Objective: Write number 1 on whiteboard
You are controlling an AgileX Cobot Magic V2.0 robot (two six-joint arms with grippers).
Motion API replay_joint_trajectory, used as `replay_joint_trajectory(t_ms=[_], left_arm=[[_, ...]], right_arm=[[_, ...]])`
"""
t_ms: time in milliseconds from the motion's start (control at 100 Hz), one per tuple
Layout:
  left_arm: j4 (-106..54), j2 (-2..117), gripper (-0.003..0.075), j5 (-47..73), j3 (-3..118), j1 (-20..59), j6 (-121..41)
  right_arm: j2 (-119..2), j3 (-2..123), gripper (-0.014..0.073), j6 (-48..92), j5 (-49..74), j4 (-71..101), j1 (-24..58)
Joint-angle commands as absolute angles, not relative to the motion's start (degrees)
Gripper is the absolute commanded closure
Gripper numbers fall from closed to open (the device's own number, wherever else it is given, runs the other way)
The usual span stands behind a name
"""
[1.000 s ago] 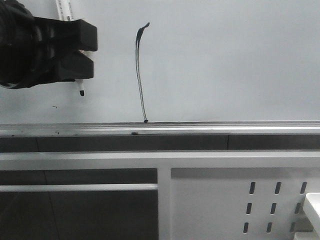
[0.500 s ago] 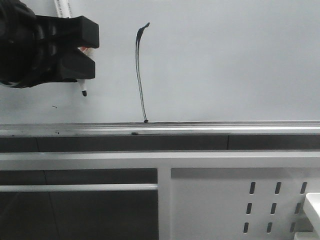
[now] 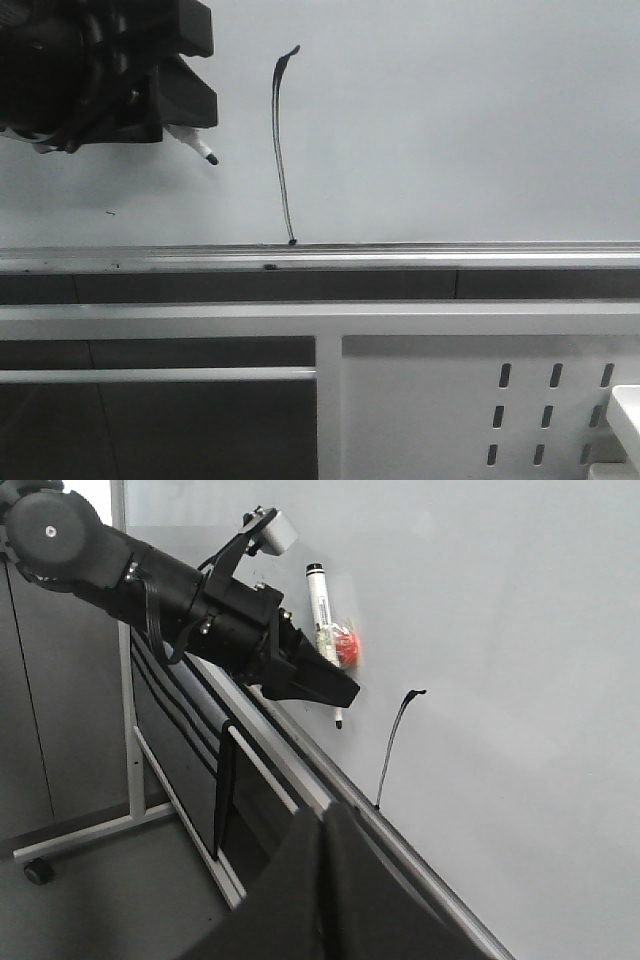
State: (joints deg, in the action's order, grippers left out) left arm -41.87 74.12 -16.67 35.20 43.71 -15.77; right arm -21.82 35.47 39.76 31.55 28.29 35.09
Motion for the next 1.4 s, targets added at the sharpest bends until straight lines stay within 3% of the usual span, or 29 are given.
replay_joint_trajectory(t_ms=[0,80,300,660,1020,1160,1350,1390], left_arm=[[-41.2,72.92,0.0382,-22.93,37.65,43.45,-15.61],[-41.2,72.92,0.0356,-22.36,37.65,43.45,-15.61],[-41.2,72.92,0.0181,-18.54,37.65,43.45,-15.61],[-41.97,70.22,0.0176,-15.65,35.44,43.45,-15.61],[-42.05,52.0,0.0181,-16.2,23.94,43.45,-15.75],[-40.05,40.24,0.0311,-12.24,23.0,43.45,-18.76],[-35.07,24.91,0.0727,-1.6,23.0,43.45,-22.25],[-33.7,22.21,0.0737,0.57,23.0,43.45,-22.38]], right_arm=[[-22.09,36.9,0.0662,39.61,27.82,29.61,34.85],[-22.09,36.9,0.0662,39.61,27.82,29.61,34.85],[-22.09,36.9,0.0662,39.61,27.82,29.61,34.85],[-22.09,36.9,0.0662,39.61,27.82,30.08,34.85],[-20.39,36.9,0.0663,39.61,25.88,30.08,34.85],[-15.14,36.8,0.0663,39.61,22.39,25.92,34.85],[-8.65,35.65,0.0663,39.61,22.08,18.73,34.85],[-7.97,35.36,0.0663,39.61,22.28,18.65,34.85]])
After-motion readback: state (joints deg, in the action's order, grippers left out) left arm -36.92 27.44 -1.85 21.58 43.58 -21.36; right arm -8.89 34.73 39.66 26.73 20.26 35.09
